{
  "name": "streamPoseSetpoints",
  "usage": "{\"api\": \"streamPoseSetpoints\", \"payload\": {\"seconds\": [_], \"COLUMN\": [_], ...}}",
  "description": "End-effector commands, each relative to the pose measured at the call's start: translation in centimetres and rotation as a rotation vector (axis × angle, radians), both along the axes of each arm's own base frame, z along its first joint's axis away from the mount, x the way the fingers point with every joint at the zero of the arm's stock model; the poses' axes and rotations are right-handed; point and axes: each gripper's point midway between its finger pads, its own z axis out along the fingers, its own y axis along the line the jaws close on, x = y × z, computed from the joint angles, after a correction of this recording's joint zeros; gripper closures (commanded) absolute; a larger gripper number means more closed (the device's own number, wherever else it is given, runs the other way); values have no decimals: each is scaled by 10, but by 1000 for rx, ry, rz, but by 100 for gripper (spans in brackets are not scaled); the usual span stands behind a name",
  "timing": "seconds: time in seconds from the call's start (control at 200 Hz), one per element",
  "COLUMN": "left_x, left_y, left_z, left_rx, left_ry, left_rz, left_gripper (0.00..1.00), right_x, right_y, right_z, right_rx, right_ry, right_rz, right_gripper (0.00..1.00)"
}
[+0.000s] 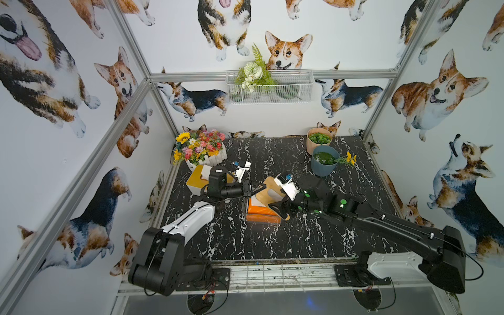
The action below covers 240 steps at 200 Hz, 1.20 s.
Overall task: Put the tissue paper into the tissue box
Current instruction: Close the box lid on the tissue box.
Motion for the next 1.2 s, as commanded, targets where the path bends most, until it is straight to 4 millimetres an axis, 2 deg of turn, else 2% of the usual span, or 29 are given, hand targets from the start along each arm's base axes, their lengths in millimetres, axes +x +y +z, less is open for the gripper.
{"api": "streamPoseSetpoints", "payload": {"seconds": [0.0,0.095,0.21,0.295,0.49,0.596,0.716,0.901,0.916,1.006,1.196], "left_x": [11,18,23,24,25,23,21,18,18,16,13], "left_y": [1,2,6,8,11,11,12,12,12,12,12], "left_z": [21,22,22,20,24,27,28,25,25,25,25], "left_rx": [-74,-102,-138,-149,-209,-240,-249,-251,-251,-251,-266], "left_ry": [-35,-18,5,23,51,59,70,84,85,87,91], "left_rz": [42,72,110,123,144,139,139,138,137,135,121], "left_gripper": [100,100,100,100,100,100,100,100,100,100,100], "right_x": [10,17,20,19,9,7,3,4,4,5,12], "right_y": [-15,-44,-74,-86,-76,-72,-69,-63,-63,-60,-55], "right_z": [21,21,12,4,-16,-15,-4,3,4,7,8], "right_rx": [247,397,455,530,664,717,808,866,870,887,894], "right_ry": [135,232,277,312,446,480,497,513,515,517,505], "right_rz": [-107,-182,-292,-323,-248,-223,-179,-136,-133,-113,-105], "right_gripper": [10,10,12,13,16,19,32,36,40,46,66]}}
